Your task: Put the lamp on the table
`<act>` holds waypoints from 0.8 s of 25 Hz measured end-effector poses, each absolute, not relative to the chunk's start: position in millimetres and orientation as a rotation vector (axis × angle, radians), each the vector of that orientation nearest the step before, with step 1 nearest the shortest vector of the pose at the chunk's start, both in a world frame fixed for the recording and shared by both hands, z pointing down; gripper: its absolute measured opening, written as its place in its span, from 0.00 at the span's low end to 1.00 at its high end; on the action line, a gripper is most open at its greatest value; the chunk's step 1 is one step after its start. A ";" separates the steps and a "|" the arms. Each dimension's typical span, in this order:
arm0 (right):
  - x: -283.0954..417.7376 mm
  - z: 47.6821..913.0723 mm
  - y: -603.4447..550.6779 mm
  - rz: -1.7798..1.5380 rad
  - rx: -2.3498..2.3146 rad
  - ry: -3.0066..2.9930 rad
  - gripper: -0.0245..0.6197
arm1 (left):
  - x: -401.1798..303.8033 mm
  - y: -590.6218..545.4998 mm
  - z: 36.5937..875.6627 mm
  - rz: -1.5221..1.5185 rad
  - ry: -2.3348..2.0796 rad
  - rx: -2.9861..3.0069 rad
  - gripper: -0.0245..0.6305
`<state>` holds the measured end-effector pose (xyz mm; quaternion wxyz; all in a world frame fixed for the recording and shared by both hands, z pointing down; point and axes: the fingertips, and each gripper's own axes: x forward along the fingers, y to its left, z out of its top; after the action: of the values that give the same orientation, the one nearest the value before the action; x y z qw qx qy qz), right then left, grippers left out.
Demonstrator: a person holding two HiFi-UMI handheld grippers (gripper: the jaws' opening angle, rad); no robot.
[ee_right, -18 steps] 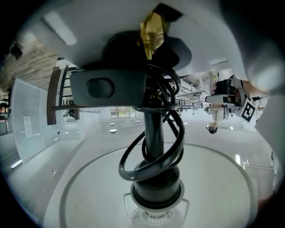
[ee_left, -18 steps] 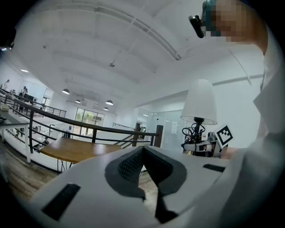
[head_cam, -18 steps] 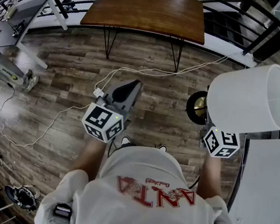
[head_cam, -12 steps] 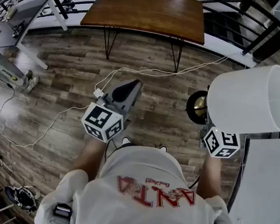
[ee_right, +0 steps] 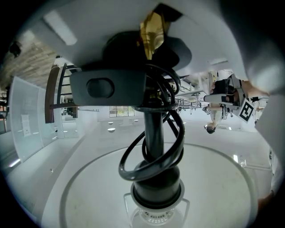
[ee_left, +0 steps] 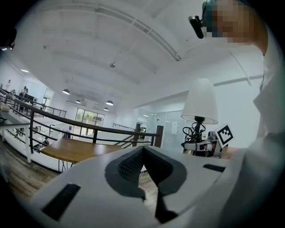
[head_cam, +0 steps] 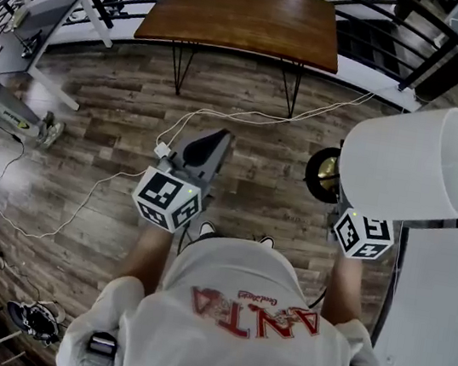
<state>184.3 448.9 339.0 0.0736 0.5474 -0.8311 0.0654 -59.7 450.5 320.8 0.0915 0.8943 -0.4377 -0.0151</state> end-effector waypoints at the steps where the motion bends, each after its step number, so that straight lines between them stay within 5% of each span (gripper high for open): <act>1: 183.5 338.7 448.6 0.195 1.646 -2.497 0.14 | -60.8 450.0 321.3 -0.044 -1.301 2.656 0.05; 20: 114.6 337.7 437.7 0.192 1.727 -2.473 0.14 | -142.8 435.7 325.4 -0.051 -1.277 2.678 0.05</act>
<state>114.6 437.7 337.7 0.0598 0.5703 -0.8168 0.0633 -142.8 435.7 325.4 0.0870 0.8990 -0.4288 -0.0170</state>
